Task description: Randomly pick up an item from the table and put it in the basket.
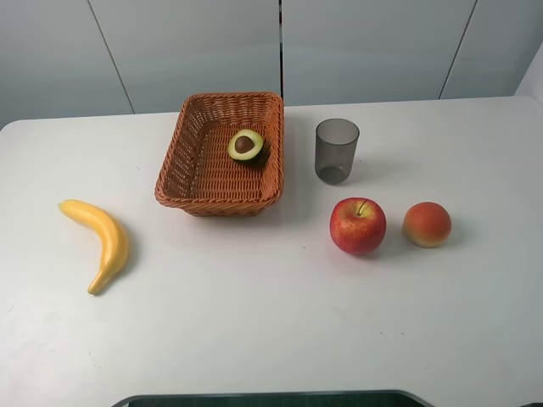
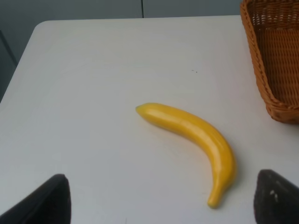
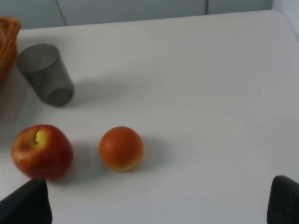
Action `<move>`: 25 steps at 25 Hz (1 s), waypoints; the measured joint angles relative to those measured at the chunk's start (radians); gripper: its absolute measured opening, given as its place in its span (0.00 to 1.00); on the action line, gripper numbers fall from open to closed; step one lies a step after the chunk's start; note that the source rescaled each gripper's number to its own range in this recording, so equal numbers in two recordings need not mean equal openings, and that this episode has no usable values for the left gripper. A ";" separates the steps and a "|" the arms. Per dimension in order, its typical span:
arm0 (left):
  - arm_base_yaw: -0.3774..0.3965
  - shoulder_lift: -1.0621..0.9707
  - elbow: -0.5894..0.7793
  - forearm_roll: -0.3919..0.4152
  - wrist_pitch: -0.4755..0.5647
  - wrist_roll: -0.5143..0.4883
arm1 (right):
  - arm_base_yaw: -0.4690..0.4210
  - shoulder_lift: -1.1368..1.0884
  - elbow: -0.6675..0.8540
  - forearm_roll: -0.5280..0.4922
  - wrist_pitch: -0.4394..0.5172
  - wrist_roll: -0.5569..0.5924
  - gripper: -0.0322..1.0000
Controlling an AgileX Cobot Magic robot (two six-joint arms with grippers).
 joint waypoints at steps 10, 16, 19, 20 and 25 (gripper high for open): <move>0.000 0.000 0.000 0.000 0.000 0.000 | 0.000 -0.081 0.060 0.042 -0.024 -0.051 1.00; 0.000 0.000 0.000 0.000 0.000 0.000 | 0.000 -0.081 0.061 0.042 -0.028 -0.051 1.00; 0.000 0.000 0.000 0.000 0.000 0.000 | -0.025 -0.081 0.061 0.042 -0.030 -0.051 1.00; 0.000 0.000 0.000 0.000 0.000 0.000 | -0.040 -0.081 0.061 0.042 -0.030 -0.053 1.00; 0.000 0.000 0.000 0.000 0.000 0.000 | -0.120 -0.081 0.062 0.042 -0.030 -0.053 1.00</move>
